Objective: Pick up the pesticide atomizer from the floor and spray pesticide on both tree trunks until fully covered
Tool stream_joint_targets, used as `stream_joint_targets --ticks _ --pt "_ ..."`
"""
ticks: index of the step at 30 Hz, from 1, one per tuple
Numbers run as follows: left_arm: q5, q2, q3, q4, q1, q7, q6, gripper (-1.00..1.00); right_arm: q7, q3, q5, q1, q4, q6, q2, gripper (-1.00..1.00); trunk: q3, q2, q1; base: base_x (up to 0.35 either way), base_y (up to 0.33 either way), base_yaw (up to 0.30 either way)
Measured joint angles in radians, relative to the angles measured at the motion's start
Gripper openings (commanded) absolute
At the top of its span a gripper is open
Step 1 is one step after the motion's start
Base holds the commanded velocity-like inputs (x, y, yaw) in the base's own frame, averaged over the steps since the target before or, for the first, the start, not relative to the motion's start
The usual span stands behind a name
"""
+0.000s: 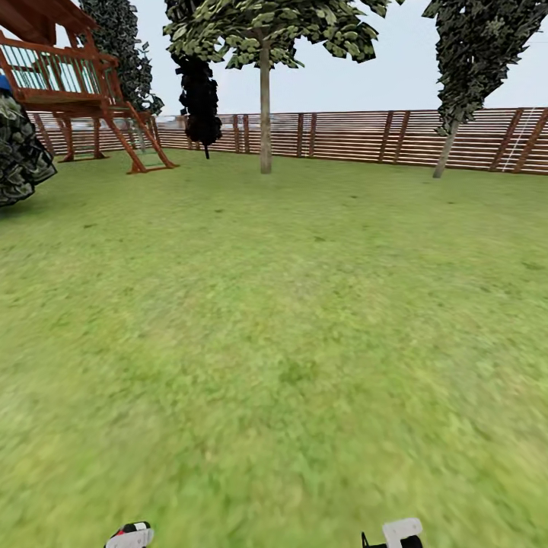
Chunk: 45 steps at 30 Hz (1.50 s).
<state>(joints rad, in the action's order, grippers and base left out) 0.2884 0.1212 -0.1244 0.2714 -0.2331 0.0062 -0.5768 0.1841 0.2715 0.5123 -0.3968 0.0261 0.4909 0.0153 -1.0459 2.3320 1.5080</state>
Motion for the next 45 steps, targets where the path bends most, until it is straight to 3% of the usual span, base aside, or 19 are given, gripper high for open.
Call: stream_joint_targets --ticks 45 --pt "0.0 -0.001 0.0 0.0 0.0 0.0 0.002 -1.0 0.0 0.0 0.0 0.0 0.0 0.0 0.0 1.0 0.0 0.0 0.0 0.338 0.0 0.0"
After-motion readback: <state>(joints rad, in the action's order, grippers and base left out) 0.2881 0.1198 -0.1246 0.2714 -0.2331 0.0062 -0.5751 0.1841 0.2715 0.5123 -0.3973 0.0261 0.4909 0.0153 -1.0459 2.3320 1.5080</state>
